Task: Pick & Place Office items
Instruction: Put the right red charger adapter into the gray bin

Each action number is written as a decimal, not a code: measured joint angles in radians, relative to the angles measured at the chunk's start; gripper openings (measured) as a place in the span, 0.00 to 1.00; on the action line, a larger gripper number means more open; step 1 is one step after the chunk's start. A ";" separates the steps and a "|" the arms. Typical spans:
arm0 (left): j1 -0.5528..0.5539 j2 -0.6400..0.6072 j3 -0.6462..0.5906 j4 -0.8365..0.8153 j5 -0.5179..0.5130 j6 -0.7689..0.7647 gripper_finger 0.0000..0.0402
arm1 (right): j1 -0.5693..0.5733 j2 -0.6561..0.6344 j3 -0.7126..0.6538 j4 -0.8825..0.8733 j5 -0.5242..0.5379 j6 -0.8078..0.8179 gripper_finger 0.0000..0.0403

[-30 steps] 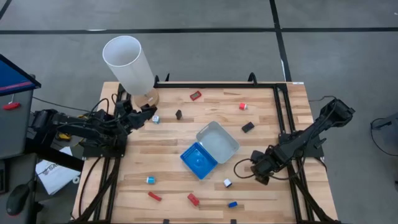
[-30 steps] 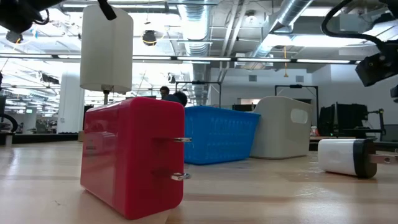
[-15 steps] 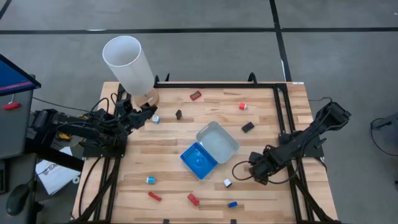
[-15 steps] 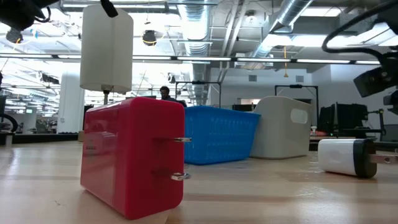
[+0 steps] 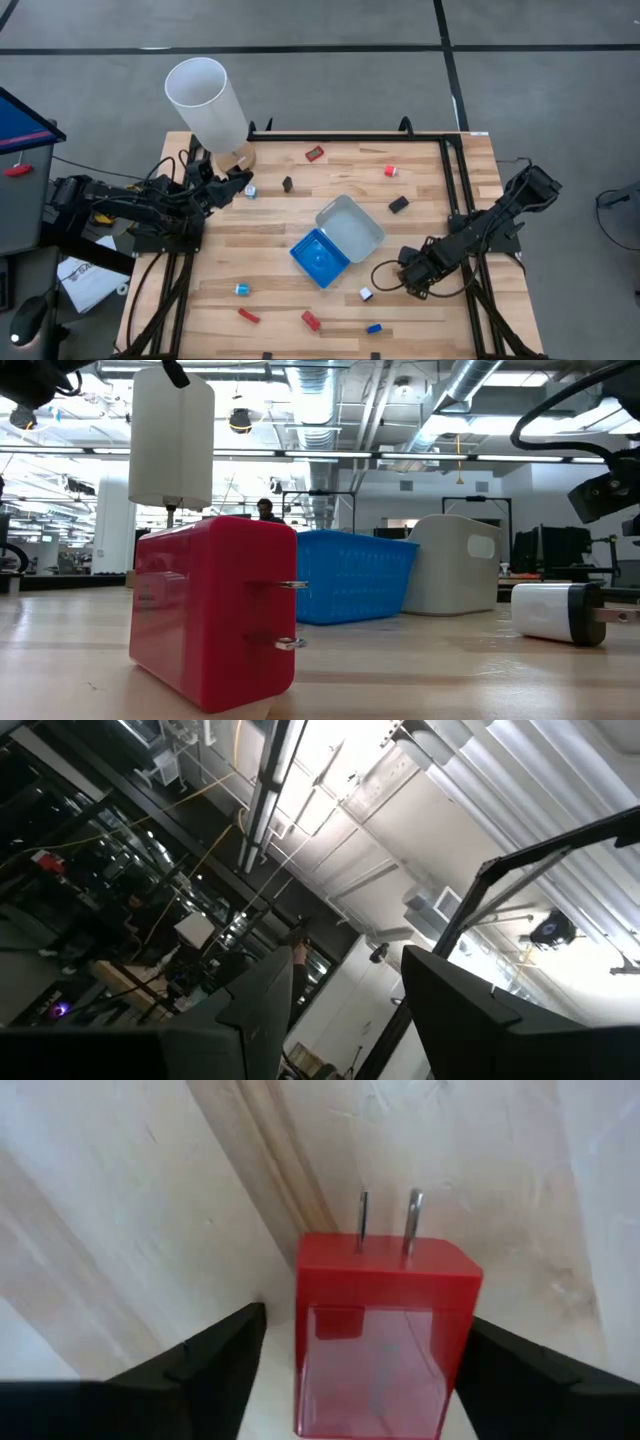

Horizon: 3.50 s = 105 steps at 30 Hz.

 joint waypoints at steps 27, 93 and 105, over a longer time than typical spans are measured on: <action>0.000 -0.032 0.001 0.012 0.190 0.003 0.46 | -0.244 -0.233 0.427 0.094 0.024 0.144 0.50; -0.019 -0.282 0.000 -0.121 0.278 0.129 0.46 | -0.624 0.553 0.896 -0.340 0.039 -0.309 0.52; -0.019 -0.282 0.000 -0.121 0.278 0.130 0.46 | -0.623 0.553 0.892 -0.329 0.093 -0.298 0.55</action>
